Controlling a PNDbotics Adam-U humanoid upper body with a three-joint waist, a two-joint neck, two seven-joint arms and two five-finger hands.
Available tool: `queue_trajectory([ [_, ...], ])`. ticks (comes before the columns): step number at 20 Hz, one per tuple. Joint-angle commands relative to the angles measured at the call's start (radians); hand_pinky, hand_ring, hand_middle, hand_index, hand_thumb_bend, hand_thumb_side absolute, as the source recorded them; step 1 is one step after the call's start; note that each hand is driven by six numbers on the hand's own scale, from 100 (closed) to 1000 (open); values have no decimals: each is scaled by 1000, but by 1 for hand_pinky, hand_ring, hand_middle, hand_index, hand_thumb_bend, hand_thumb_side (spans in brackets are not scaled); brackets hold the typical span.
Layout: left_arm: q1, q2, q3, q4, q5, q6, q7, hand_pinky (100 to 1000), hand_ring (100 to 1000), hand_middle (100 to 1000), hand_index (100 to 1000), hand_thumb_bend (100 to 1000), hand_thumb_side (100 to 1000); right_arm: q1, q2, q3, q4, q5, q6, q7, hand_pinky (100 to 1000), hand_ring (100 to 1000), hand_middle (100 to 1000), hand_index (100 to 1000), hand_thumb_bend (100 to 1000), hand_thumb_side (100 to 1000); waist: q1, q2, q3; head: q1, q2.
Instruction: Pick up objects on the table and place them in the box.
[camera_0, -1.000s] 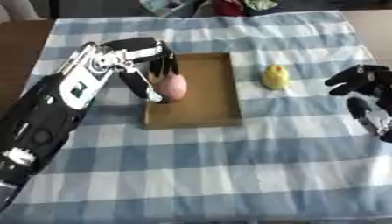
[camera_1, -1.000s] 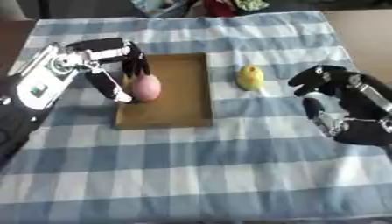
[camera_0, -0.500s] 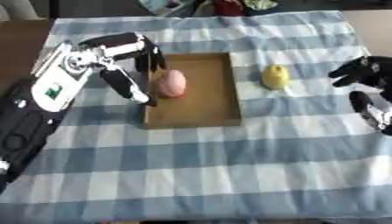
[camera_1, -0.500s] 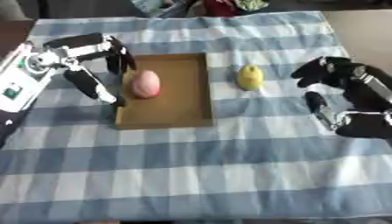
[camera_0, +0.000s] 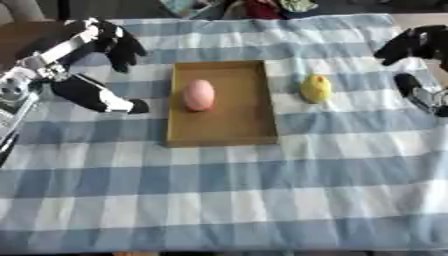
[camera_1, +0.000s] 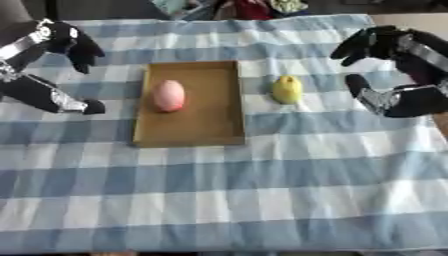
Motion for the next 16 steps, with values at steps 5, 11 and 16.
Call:
queue_trajectory([
  [5,83,47,69,-129,35,29,58,529,497,498,686,726,180,-126,-9,39,212,171,-76,33,751,809,729,804,100,281,-3,-23,16,-13,-10],
  [11,124,45,92,-151,47,40,78,527,497,497,686,731,177,-198,41,49,342,283,-131,27,753,814,743,816,132,307,0,-22,27,-23,-7],
  [16,135,38,94,-148,49,42,78,527,497,498,685,733,175,-247,76,52,429,379,-173,6,755,815,747,825,227,358,2,-20,37,-31,-3],
])
